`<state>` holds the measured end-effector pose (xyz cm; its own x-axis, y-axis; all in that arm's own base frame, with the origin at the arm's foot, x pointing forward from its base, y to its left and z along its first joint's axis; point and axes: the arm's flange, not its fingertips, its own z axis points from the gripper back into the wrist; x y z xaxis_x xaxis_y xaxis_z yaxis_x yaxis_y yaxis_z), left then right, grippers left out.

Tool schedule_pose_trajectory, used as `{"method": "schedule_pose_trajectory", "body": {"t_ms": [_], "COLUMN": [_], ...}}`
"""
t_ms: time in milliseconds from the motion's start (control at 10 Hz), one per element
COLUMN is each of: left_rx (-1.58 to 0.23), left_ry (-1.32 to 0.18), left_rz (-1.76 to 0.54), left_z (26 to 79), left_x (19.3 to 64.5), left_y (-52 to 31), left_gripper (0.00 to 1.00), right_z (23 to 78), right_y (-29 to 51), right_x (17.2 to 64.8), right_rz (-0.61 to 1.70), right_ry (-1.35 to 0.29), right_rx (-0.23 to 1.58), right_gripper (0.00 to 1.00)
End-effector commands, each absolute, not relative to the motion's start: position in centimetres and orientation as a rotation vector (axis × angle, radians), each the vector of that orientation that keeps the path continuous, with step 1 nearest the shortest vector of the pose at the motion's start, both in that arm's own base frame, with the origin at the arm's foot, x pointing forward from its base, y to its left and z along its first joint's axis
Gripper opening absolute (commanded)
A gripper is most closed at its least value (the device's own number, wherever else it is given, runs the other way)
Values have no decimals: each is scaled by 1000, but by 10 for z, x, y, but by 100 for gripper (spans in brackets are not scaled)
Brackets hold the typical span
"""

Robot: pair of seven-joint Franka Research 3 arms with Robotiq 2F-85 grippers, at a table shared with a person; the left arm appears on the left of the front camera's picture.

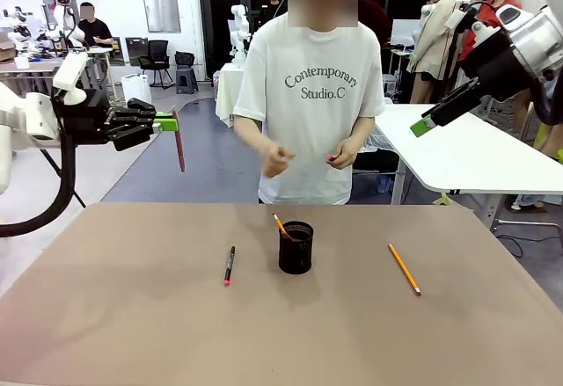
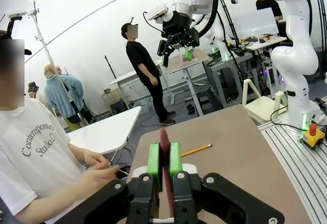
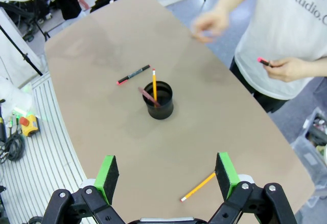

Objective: Place the pens into the pen holder.
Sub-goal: Pick up a writing instrument from the table and place it into the Pen holder.

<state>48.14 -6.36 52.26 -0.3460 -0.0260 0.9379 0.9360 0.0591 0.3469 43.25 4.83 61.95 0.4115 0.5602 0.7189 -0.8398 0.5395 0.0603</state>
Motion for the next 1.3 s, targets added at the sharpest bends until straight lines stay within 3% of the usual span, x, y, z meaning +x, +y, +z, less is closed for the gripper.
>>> {"method": "schedule_pose_trajectory", "body": {"t_ms": [0,1200], "left_rx": [-959,-959], "left_ry": [-1495,-1495], "left_rz": [-1436,-1436], "left_z": [524,524], "left_x": [479,479], "left_y": [-64,-64], "left_gripper": [0,0], "right_z": [620,620], "right_y": [48,48], "right_x": [433,433], "right_rz": [924,924], "right_ry": [-710,-710], "right_rx": [462,462], "right_gripper": [100,100]}}
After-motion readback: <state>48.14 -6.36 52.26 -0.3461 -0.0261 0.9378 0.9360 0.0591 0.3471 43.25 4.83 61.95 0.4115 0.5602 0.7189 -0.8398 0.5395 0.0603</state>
